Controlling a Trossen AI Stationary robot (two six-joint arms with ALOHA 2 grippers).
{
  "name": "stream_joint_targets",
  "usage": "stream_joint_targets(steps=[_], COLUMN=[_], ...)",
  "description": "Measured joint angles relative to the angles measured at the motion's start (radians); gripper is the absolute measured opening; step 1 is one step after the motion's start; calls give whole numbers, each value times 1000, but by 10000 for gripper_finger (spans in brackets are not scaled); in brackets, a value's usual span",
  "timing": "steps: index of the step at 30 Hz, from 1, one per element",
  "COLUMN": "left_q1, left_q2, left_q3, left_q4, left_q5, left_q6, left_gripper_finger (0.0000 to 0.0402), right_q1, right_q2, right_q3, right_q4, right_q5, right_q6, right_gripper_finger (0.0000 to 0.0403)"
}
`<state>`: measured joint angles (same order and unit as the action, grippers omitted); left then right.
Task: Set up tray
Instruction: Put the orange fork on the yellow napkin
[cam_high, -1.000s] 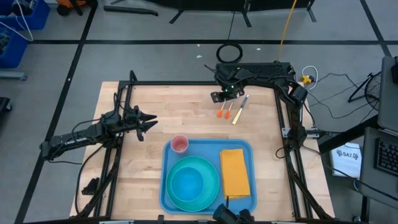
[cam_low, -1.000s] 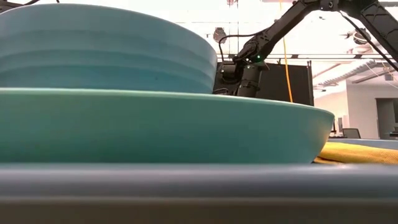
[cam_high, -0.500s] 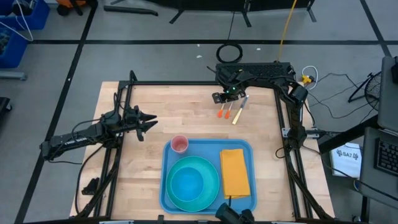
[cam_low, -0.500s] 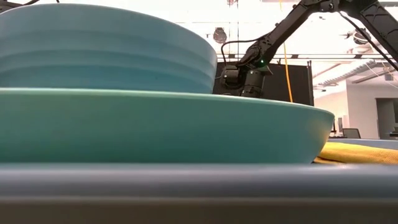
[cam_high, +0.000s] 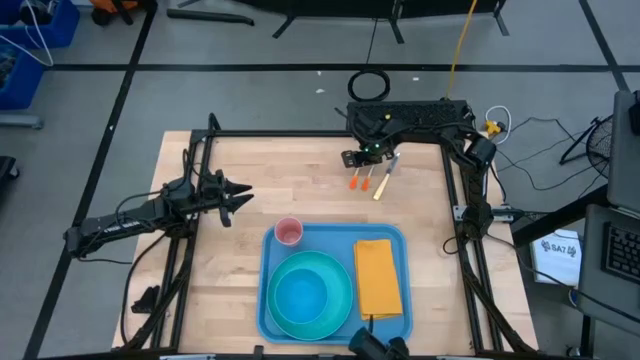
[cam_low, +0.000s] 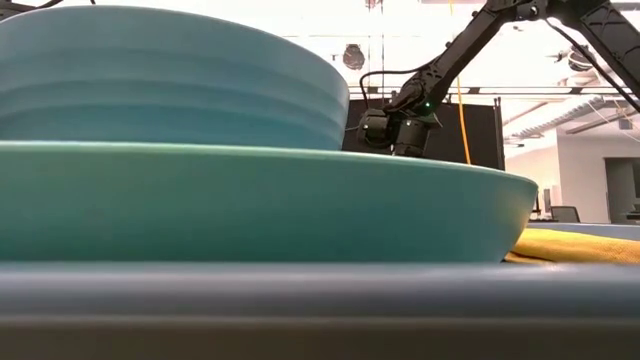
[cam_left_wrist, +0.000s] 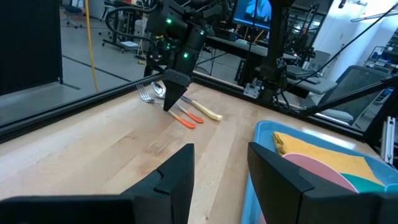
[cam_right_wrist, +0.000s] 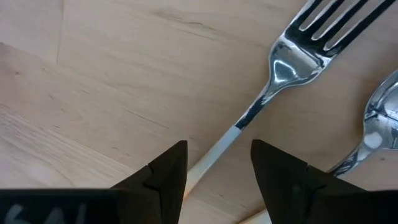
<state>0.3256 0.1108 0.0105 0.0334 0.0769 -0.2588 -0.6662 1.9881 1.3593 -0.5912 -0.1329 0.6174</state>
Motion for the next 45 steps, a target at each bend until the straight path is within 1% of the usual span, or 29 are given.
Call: stream_joint_targets(steps=[6, 9, 13, 19, 21, 31, 35, 40, 43, 45], left_q1=[0, 0, 0, 0, 0, 0, 0, 0, 0, 0], left_q2=[0, 0, 0, 0, 0, 0, 0, 0, 0, 0], left_q3=[0, 0, 0, 0, 0, 0, 0, 0, 0, 0], left_q4=[0, 0, 0, 0, 0, 0, 0, 0, 0, 0], left_q5=[0, 0, 0, 0, 0, 0, 0, 0, 0, 0], left_q6=[0, 0, 0, 0, 0, 0, 0, 0, 0, 0], left_gripper_finger=[152, 152, 152, 152, 152, 152, 152, 152, 152, 152], right_q1=[0, 7, 12, 15, 18, 19, 36, 82, 140, 189], right_q2=[-3, -3, -2, 1, 3, -1, -33, -160, -253, -324], right_q3=[-24, -25, -27, -27, -27, -53, -58, -57, -57, -57], right_q4=[54, 60, 63, 79, 96, 135, 135, 131, 120, 106], right_q5=[-2, 4, 9, 11, 4, -3, -9, -57, -60, -94], right_q6=[26, 26, 10, -31, -51, -83, -141, -209, -228, -230], right_gripper_finger=[170, 157, 115, 25, 10, 3, 2, 2, 2, 2])
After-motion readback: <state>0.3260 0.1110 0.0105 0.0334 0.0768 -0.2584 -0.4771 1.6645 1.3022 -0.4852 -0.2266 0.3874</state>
